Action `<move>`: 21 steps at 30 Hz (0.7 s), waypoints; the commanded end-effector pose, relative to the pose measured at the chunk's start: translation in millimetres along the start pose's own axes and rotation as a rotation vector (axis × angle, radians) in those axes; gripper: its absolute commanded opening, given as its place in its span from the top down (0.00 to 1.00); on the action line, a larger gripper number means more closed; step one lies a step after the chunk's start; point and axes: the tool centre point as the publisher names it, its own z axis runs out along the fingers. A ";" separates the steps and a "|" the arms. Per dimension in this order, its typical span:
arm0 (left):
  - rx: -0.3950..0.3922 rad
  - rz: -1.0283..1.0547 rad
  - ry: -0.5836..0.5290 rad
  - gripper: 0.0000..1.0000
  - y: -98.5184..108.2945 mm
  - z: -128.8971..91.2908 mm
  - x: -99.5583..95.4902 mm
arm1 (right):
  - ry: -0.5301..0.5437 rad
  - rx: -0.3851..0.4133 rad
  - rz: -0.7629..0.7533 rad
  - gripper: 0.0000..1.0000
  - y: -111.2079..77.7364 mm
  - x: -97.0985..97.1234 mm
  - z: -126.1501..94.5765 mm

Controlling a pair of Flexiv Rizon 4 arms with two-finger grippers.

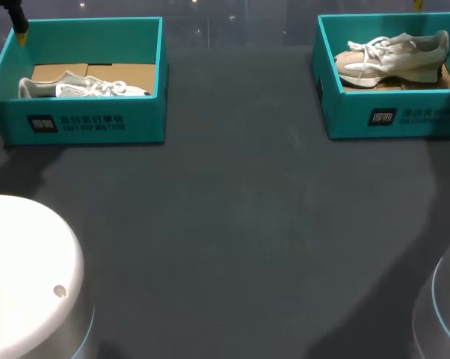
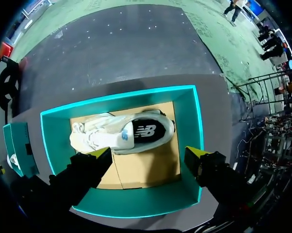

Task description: Take the shoe out of the shoebox, open the shoe tongue, remove and reinsert the insole, then place the shoe into the shoebox

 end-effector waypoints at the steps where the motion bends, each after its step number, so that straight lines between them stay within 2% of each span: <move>1: -0.001 0.001 0.001 0.00 -0.5 -0.3 0.5 | 0.010 0.024 -0.001 0.00 17.5 -8.4 19.3; 7: -0.001 0.001 0.001 0.00 -0.5 -0.3 0.5 | -0.032 0.045 0.034 0.00 22.8 -20.6 39.8; 15: -0.001 0.001 0.001 0.00 -0.5 -0.3 0.5 | -0.044 0.080 0.005 0.02 18.2 -26.9 66.4; 17: -0.001 0.001 0.001 0.00 -0.5 -0.3 0.5 | -0.061 0.077 0.000 0.13 17.4 -28.2 72.7; 20: -0.001 0.001 0.001 0.00 -0.5 -0.3 0.5 | -0.061 0.075 -0.003 0.40 17.7 -31.4 79.1; 21: -0.001 0.001 0.001 0.00 -0.5 -0.3 0.5 | -0.060 0.075 -0.004 0.40 17.7 -32.4 80.8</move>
